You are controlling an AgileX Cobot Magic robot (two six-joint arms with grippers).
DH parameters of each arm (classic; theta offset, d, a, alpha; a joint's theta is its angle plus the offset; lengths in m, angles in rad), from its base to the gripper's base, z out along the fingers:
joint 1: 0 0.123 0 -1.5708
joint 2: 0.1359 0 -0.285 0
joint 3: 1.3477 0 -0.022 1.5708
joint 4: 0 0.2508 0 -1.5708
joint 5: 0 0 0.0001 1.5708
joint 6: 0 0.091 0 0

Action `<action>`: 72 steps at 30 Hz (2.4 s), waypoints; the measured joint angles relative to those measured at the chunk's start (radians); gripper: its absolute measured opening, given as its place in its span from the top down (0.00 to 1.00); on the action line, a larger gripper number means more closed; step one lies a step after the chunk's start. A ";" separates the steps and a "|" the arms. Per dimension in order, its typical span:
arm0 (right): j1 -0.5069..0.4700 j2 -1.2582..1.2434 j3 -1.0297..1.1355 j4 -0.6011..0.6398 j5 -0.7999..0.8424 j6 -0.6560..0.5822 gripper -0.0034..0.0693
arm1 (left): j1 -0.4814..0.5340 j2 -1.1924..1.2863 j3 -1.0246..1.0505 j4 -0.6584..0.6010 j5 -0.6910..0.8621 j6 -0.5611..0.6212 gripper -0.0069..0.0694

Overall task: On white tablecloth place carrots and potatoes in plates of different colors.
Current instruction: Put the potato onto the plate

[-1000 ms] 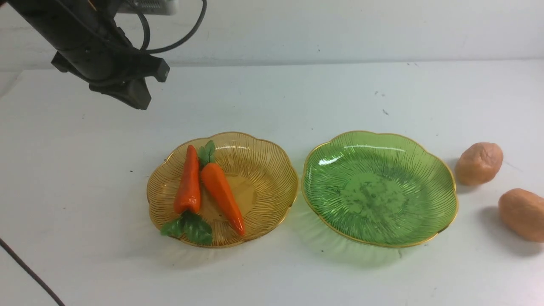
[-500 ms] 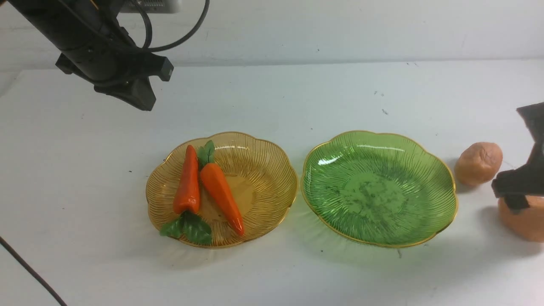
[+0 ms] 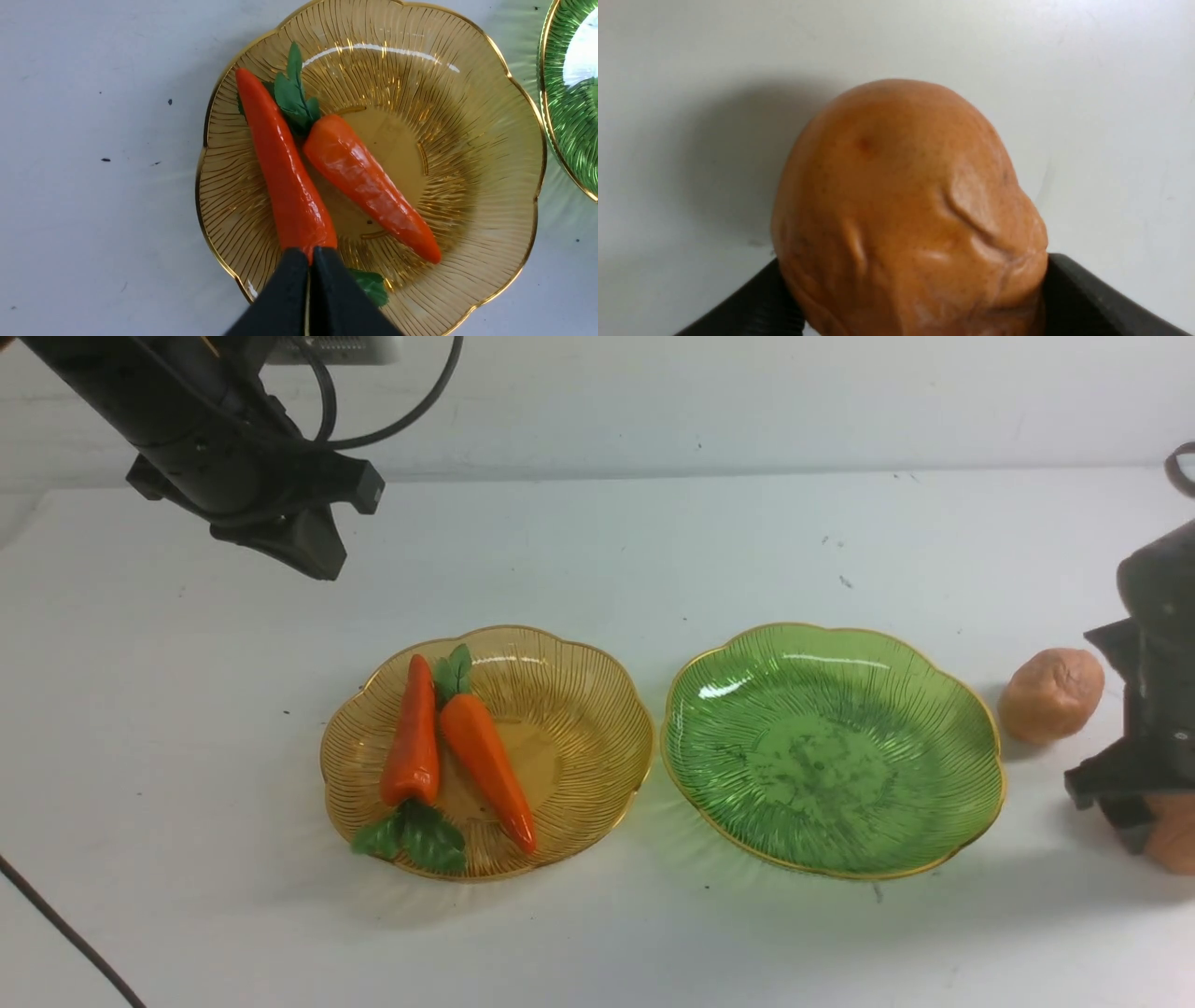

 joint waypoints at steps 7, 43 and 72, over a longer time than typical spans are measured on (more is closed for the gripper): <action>0.000 -0.082 -0.127 0.178 0.076 -0.038 0.14 | 0.000 0.000 0.000 -0.001 0.000 0.001 0.91; 0.194 0.020 -0.526 0.283 0.099 -0.077 0.32 | 0.000 0.000 0.000 -0.001 0.000 0.001 0.91; -0.097 0.152 -0.528 0.332 0.114 0.417 0.03 | 0.000 0.000 0.000 0.010 0.000 0.009 0.91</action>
